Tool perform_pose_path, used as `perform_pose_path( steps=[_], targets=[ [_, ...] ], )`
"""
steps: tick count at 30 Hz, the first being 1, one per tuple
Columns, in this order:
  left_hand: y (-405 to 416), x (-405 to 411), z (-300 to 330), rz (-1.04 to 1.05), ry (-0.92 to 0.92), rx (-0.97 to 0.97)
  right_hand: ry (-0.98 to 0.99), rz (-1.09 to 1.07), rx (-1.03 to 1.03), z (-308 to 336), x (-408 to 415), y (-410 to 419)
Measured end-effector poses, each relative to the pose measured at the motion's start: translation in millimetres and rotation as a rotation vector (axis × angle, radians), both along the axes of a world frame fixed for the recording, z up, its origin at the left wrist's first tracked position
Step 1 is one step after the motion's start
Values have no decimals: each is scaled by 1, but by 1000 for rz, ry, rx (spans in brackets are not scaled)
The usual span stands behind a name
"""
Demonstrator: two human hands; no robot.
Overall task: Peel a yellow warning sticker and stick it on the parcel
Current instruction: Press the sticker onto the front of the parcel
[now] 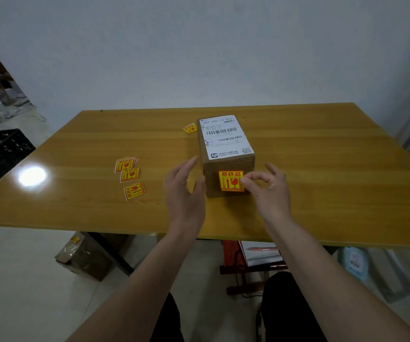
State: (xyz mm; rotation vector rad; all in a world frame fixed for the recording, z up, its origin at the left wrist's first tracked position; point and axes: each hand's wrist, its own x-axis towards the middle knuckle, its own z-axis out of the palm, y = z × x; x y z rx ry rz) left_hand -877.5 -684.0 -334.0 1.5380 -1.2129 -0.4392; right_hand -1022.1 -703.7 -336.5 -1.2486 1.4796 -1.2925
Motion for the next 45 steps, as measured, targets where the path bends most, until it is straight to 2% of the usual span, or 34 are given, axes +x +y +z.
perform_pose_path(
  steps=[2,4,12,33,45],
  targets=[
    [-12,-1,3,-45,-177,-44,13,33,1,0,3,-5],
    [-21,0,3,-84,-279,-26,4,52,4,-1,7,-11],
    [-34,7,-14,-126,-359,-15,-105,45,-6,-8,11,-28],
    [-40,-3,-16,-30,-92,-76,-159,-32,-5,-20,19,-39],
    [-43,-7,-19,21,-113,-101,-109,-80,-10,-21,24,-40]
  ],
)
